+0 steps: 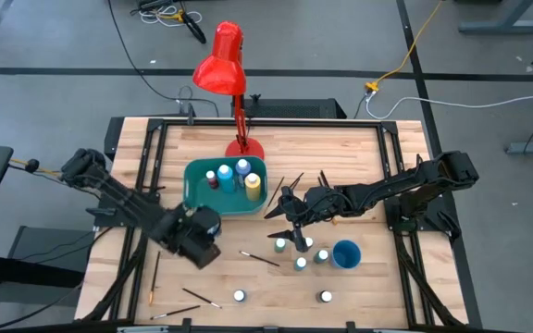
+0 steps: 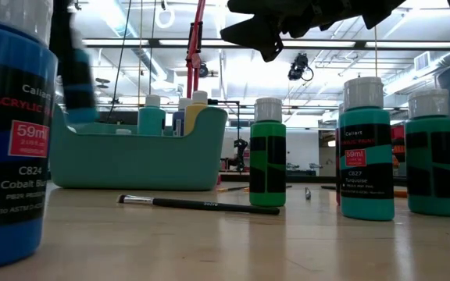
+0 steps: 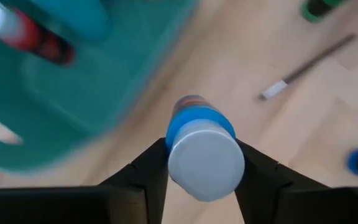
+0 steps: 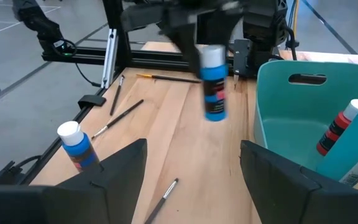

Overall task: Pick & Place Paint Supplies
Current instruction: Put the small light blue paint bottle into the green bin

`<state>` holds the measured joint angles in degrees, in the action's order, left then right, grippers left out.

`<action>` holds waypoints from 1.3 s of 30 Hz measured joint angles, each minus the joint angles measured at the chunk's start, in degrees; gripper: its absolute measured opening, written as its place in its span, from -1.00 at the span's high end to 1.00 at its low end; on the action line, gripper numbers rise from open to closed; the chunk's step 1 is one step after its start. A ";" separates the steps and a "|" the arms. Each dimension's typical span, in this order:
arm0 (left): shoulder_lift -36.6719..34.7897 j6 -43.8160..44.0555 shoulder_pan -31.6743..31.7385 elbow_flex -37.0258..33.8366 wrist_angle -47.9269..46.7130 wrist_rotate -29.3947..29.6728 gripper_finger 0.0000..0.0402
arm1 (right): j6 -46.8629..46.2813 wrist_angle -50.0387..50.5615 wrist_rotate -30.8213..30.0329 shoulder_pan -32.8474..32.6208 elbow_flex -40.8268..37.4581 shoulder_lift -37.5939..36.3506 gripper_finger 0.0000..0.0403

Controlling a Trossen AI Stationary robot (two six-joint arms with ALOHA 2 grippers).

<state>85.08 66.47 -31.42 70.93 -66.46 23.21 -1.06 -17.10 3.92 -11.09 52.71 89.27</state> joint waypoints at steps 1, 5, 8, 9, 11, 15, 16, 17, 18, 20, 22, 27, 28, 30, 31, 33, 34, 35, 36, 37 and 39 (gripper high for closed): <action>0.00 -2.35 1.66 0.73 -1.10 0.36 0.25 | 0.02 0.00 0.00 0.00 0.00 0.00 -0.31; 0.00 -10.88 9.07 1.46 -4.12 0.63 0.24 | -0.66 0.02 0.00 0.00 0.00 0.00 -0.31; 0.00 -16.39 14.71 1.08 -4.67 -0.17 0.22 | -1.33 0.04 0.00 0.00 0.00 0.00 -0.31; 0.00 -18.30 16.35 0.96 -4.59 -0.24 0.22 | -1.35 0.04 0.00 0.00 0.00 0.00 -0.31; 0.00 -21.39 19.13 0.80 -3.89 -0.23 0.23 | -1.36 0.07 0.00 -0.01 0.00 0.00 -0.31; -0.02 -24.50 23.28 -1.22 -0.44 -3.28 0.24 | -1.36 0.44 0.00 0.00 0.00 0.00 -0.31; -0.02 -25.29 24.01 -2.25 0.51 -3.99 0.24 | -1.36 0.54 0.00 0.00 0.00 0.00 -0.31; -0.02 -26.42 24.58 -3.52 1.47 -4.87 0.23 | -1.35 0.62 0.00 0.00 0.00 0.00 -0.31; -0.02 -27.39 25.00 -4.91 2.48 -5.83 0.22 | -1.25 0.74 0.00 0.00 0.00 0.00 -0.31; -0.02 -29.22 25.23 -7.80 4.68 -6.69 0.22 | -0.94 1.20 0.00 0.00 0.00 0.00 -0.31; -0.02 -29.60 25.17 -10.12 5.68 -6.43 0.23 | -0.85 1.41 0.00 0.00 0.00 0.00 -0.31; -0.02 -29.78 26.12 -14.04 8.95 -5.58 0.24 | 0.68 -0.34 -0.02 0.00 0.00 0.00 -0.31; -0.02 -30.12 26.46 -15.05 10.90 -6.14 0.22 | 0.95 -0.93 -0.02 0.00 0.00 0.00 -0.31; 0.00 -31.25 27.43 -16.98 14.17 -7.94 0.20 | 1.72 -1.28 -0.02 0.00 0.00 0.00 -0.31; -0.14 -31.70 27.78 -17.65 15.18 -8.07 0.20 | 2.01 -1.27 -0.02 0.00 0.00 0.00 -0.31; -0.36 -32.06 28.62 -18.81 16.78 -8.14 0.21 | 2.06 -1.27 -0.02 0.00 0.00 0.00 -0.31; -0.39 -32.03 29.07 -19.23 17.21 -8.31 0.21 | 2.10 -1.22 -0.02 0.00 0.00 0.00 -0.31; -0.39 -32.17 29.49 -19.40 17.29 -8.32 0.22 | 2.16 -1.18 0.09 0.00 0.00 0.00 -0.31; -0.35 -32.39 29.81 -19.40 17.32 -8.18 0.21 | 2.28 -1.11 0.36 0.02 0.00 0.00 -0.31; -0.33 -32.59 30.05 -19.40 17.54 -8.10 0.21 | 2.51 -1.01 0.99 0.02 0.00 0.00 -0.31; -0.31 -33.43 30.34 -19.47 18.23 -8.10 0.16 | 3.04 -0.98 2.20 0.02 0.00 0.00 -0.31</action>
<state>84.77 33.03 -1.08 51.46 -48.23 15.11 1.98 -18.08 6.12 -11.07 52.71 89.27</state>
